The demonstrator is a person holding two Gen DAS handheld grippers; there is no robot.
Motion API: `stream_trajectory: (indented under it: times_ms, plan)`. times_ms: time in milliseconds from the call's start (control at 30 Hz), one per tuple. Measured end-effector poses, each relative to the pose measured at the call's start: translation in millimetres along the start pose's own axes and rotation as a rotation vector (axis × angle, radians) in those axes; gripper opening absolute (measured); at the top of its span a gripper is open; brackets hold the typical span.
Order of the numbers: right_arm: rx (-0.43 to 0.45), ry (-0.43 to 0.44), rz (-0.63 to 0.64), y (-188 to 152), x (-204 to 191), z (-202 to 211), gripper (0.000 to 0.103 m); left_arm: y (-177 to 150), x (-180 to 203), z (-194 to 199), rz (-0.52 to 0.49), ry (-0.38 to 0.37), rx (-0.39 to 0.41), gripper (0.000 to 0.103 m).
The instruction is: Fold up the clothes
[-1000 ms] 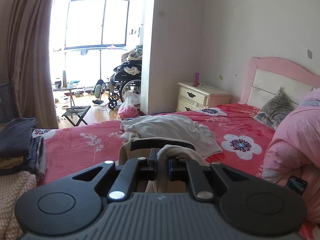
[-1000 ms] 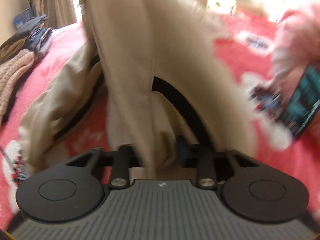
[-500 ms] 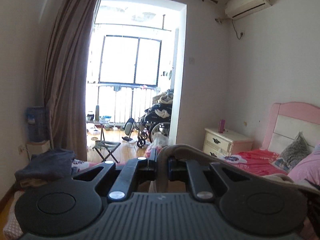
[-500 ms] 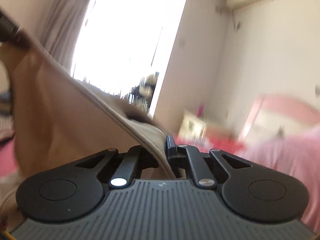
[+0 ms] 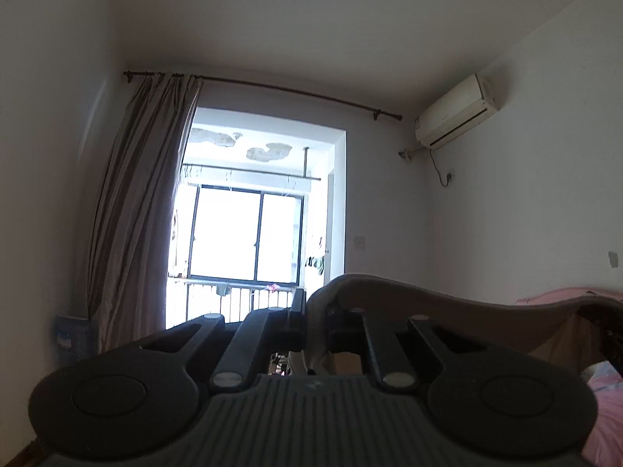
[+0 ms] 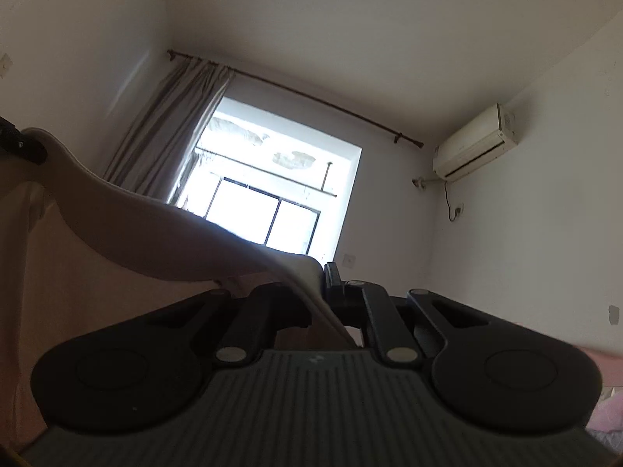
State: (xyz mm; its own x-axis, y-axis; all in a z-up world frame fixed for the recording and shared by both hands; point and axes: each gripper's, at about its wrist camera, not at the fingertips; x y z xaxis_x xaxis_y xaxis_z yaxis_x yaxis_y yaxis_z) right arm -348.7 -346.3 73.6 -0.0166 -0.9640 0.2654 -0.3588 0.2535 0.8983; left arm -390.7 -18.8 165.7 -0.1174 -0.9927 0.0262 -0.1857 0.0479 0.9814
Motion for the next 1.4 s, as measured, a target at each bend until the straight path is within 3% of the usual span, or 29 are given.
stream_trajectory:
  times_ms: [167, 300, 500, 633, 967, 1167, 1400]
  plan:
    - [0.1, 0.024, -0.05, 28, 21, 17, 0.004, 39, 15, 28, -0.007, -0.029, 0.093, 0.01]
    - [0.126, 0.032, -0.068, 32, 28, 18, 0.004, 58, 29, 46, -0.023, -0.055, 0.145, 0.01]
    - [0.165, 0.044, -0.094, 38, 39, 20, 0.004, 51, 38, 35, -0.026, -0.05, 0.112, 0.01]
    - [0.146, 0.053, -0.092, 28, 35, 8, 0.004, 16, 25, -2, -0.014, -0.008, 0.027, 0.01]
    - [-0.068, 0.093, -0.05, -38, -9, -84, 0.004, -82, -11, -109, -0.047, 0.097, -0.177, 0.011]
    - [-0.256, 0.106, -0.057, -131, -46, -166, 0.004, -193, -29, -208, -0.062, 0.131, -0.375, 0.011]
    - [-0.502, 0.13, -0.011, -281, -102, -258, 0.004, -351, -42, -319, -0.133, 0.184, -0.576, 0.011]
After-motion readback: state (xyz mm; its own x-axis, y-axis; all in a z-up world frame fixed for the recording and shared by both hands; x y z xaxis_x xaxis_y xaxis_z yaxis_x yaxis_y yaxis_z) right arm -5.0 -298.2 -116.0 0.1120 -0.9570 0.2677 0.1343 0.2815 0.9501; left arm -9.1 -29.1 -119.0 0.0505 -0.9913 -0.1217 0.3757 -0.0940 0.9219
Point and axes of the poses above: each gripper's, at about its wrist camera, not at the fingertips, and z roughly against the way its jaws point, x to its right, y to its top
